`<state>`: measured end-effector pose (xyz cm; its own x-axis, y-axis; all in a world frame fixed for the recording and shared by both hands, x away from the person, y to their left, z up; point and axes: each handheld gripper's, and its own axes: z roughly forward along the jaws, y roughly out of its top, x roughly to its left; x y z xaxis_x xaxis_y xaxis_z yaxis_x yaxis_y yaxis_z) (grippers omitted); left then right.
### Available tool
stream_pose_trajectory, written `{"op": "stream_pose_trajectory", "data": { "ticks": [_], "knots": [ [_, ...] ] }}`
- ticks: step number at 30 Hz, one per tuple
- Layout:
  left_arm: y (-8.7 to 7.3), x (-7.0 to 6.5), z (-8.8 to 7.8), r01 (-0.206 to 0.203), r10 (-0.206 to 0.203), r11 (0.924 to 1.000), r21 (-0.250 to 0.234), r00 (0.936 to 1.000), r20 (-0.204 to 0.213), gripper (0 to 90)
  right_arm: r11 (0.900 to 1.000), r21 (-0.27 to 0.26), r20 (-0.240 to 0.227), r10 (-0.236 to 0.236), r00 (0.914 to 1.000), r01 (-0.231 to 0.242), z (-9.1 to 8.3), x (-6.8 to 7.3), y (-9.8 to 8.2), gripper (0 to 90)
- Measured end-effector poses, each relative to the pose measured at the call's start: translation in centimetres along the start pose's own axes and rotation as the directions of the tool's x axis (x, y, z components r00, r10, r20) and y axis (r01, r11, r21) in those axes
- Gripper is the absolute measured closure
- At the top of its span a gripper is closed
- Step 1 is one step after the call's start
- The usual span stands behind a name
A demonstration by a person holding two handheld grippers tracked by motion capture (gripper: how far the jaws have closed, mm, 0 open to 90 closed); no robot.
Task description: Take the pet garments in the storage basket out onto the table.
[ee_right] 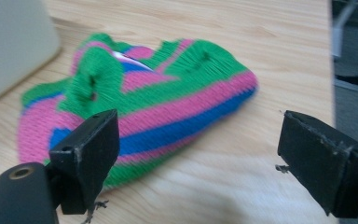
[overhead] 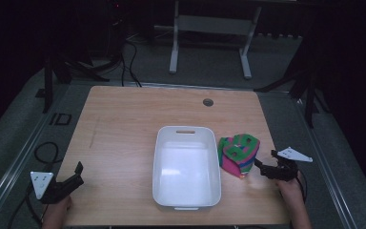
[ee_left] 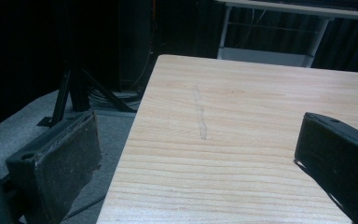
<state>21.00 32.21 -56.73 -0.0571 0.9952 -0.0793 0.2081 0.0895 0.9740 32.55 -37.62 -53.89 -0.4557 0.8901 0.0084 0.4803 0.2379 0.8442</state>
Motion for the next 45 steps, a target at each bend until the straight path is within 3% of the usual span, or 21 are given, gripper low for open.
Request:
{"op": "stream_pose_trajectory", "data": {
  "ticks": [3,9,13,17,21,24,27,29,31,45],
  "knots": [
    [0.0,0.0,0.0,-0.001,0.001,1.0000,0.001,1.0000,-0.001,0.9,1.000,-0.009,0.026,0.025,0.9994,-0.024,-0.4,-0.2,-0.8,12.6],
    [0.0,0.0,0.0,0.000,0.000,1.0000,0.001,1.0000,0.000,0.9,1.000,-0.001,0.120,0.025,0.9925,-0.025,-0.9,0.0,-2.2,12.6],
    [0.0,0.0,0.0,-0.002,0.002,1.0000,0.001,1.0000,0.000,0.9,0.999,-0.027,0.173,0.046,0.9838,-0.042,-1.7,0.2,-2.6,12.6],
    [0.0,0.0,0.0,-0.002,0.002,1.0000,0.001,1.0000,0.000,0.9,0.996,-0.067,0.196,0.073,0.9779,-0.061,-2.6,0.3,-3.2,12.7],
    [0.0,0.0,0.0,-0.004,0.004,1.0000,0.002,1.0000,0.000,0.9,0.990,-0.106,0.234,0.111,0.9658,-0.088,-3.3,0.0,-3.9,12.7],
    [0.0,-0.1,0.0,-0.002,0.002,1.0000,0.002,1.0000,-0.001,0.9,0.981,-0.147,0.235,0.159,0.9588,-0.127,-3.9,-0.3,-4.3,12.8],
    [0.0,-0.1,0.0,-0.003,0.003,1.0000,0.001,1.0000,-0.002,0.9,0.975,-0.178,0.260,0.177,0.9492,-0.133,-4.4,-0.4,-4.6,13.0],
    [0.0,-0.1,0.0,-0.001,0.001,1.0000,0.001,1.0000,-0.001,0.9,0.974,-0.182,0.301,0.189,0.9346,-0.138,-4.5,-0.4,-4.8,13.0],
    [0.0,-0.1,0.0,-0.001,0.001,1.0000,0.001,1.0000,0.000,0.9,0.973,-0.179,0.311,0.197,0.9296,-0.146,-4.5,-0.5,-4.9,13.2],
    [0.0,0.0,0.0,0.002,-0.002,1.0000,0.000,1.0000,0.001,0.9,0.974,-0.175,0.320,0.193,0.9278,-0.142,-4.4,-0.4,-4.8,13.4]
  ]
}}
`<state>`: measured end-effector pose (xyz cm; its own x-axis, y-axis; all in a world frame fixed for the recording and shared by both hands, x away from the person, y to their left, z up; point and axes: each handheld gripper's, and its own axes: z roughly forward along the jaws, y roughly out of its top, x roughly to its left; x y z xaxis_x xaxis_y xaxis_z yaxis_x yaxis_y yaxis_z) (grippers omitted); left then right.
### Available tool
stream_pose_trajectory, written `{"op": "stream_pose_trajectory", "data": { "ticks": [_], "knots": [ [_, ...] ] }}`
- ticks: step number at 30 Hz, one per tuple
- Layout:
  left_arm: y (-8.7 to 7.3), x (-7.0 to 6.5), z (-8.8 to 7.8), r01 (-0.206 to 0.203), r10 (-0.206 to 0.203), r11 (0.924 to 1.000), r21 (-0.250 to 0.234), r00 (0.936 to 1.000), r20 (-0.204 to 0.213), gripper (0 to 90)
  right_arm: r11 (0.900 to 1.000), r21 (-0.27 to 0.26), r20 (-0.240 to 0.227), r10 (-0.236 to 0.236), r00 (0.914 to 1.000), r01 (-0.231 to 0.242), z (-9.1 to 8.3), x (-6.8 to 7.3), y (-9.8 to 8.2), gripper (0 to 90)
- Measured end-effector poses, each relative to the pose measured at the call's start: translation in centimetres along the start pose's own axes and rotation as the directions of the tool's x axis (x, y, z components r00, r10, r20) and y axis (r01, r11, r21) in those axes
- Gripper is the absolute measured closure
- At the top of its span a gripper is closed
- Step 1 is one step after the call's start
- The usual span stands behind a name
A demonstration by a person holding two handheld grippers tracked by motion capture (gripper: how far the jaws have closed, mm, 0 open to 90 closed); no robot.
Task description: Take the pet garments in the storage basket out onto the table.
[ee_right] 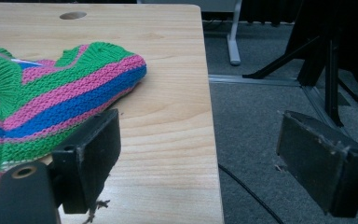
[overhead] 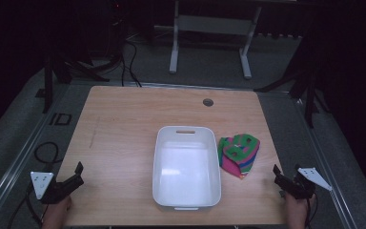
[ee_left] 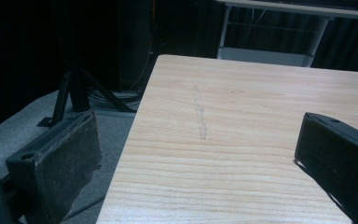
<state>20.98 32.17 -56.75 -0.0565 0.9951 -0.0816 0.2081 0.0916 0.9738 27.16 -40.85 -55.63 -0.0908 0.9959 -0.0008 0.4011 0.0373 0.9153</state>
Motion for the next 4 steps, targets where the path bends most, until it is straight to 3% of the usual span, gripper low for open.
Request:
{"op": "stream_pose_trajectory", "data": {
  "ticks": [4],
  "knots": [
    [0.00,0.02,0.00,0.001,-0.001,1.0000,-0.001,1.0000,0.000,0.9,1.000,0.009,-0.002,-0.003,1.0000,0.003,0.10,0.03,0.05,13.5]
  ]
}}
